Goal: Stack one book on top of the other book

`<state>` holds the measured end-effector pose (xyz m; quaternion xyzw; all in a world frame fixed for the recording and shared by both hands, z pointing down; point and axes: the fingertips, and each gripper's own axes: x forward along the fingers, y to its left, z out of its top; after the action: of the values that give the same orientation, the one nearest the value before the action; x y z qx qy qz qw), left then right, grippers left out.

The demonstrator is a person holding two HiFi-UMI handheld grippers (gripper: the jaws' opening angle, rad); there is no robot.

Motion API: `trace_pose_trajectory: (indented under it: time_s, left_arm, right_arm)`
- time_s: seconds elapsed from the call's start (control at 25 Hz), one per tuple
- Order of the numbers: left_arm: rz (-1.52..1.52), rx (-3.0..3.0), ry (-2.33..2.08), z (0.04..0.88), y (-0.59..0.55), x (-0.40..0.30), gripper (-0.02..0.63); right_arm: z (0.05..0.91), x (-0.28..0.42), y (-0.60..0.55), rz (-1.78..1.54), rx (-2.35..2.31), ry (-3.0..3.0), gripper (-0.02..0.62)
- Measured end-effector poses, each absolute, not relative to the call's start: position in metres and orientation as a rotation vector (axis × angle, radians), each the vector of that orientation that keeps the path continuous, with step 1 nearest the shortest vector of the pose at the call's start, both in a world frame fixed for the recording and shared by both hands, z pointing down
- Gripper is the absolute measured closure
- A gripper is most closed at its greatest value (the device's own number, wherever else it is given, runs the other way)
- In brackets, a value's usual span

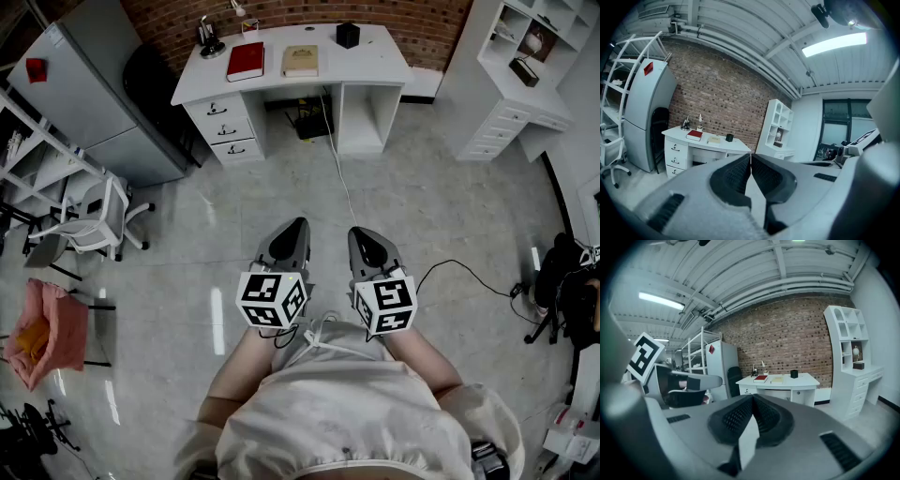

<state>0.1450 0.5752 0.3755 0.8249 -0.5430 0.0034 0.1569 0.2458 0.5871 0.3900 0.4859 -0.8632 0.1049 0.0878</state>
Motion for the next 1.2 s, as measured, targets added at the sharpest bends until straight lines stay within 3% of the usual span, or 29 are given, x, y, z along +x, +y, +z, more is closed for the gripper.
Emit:
trace_pose_trajectory:
  time_s: [0.64,1.2]
  left_arm:
    - [0.079,2.336,-1.564,0.399,0.561,0.165,0.584]
    - [0.077,2.274,-1.503,0.429,0.500,0.140,0.584]
  right_arm:
    - [0.415,0.269,0.568,0.428,1.469,-2.530,0.568]
    - [0.442,0.253,0.513,0.520,1.479,-2.437,0.568]
